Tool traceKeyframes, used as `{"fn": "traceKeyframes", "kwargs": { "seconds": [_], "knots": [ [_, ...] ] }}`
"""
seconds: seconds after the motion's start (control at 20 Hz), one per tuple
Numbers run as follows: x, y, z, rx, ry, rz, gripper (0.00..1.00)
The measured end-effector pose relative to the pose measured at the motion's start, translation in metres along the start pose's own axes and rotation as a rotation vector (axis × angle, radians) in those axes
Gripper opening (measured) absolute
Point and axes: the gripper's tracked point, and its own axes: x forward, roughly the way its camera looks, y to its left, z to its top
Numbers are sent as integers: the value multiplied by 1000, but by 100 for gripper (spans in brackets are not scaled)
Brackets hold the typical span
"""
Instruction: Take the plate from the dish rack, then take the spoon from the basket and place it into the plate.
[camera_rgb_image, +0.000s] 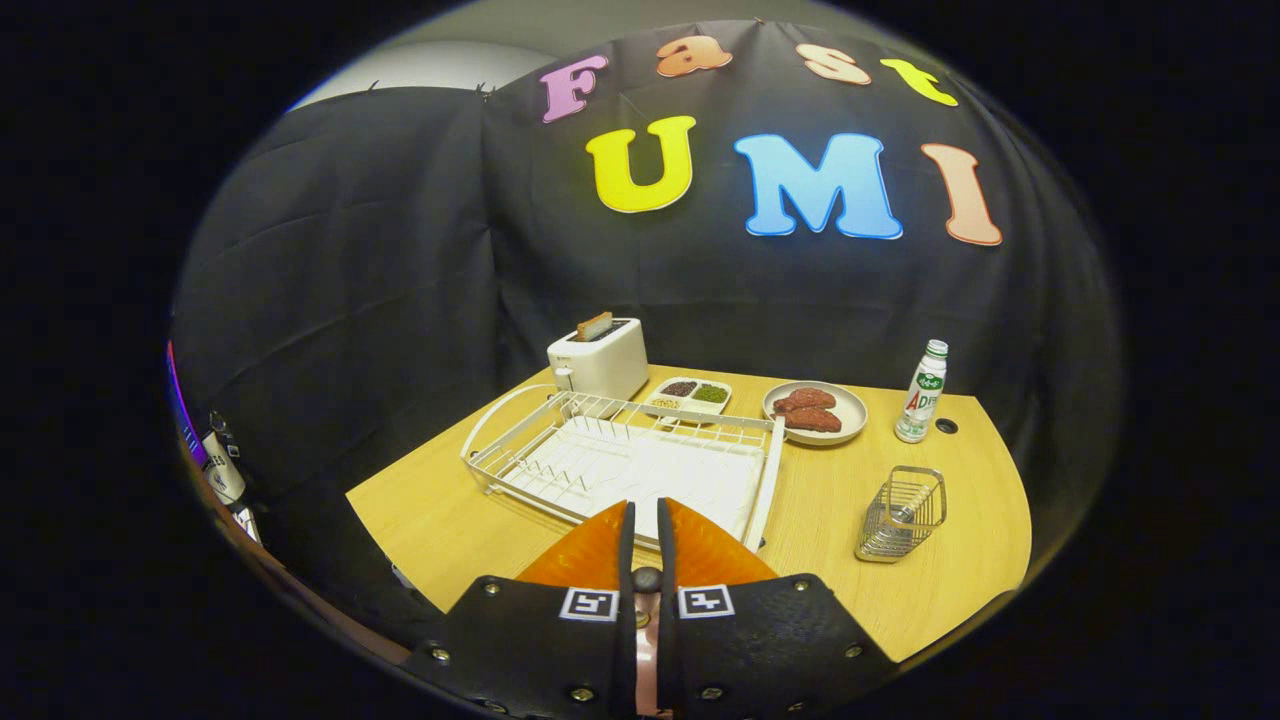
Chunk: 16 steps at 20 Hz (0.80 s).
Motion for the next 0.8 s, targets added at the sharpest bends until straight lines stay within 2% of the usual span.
{"fn": "traceKeyframes", "kwargs": {
  "seconds": [0.2, 0.35, 0.45, 0.65, 0.8],
  "knots": [
    [1, -5, -7, 17, 32, -12, 12],
    [-4, -14, 7, 33, 9, -21, 19],
    [-7, -26, 13, 28, -6, -47, 28],
    [-23, -55, 27, 51, -56, -101, 28],
    [-44, -92, 37, 64, -112, -190, 28]
  ]
}}
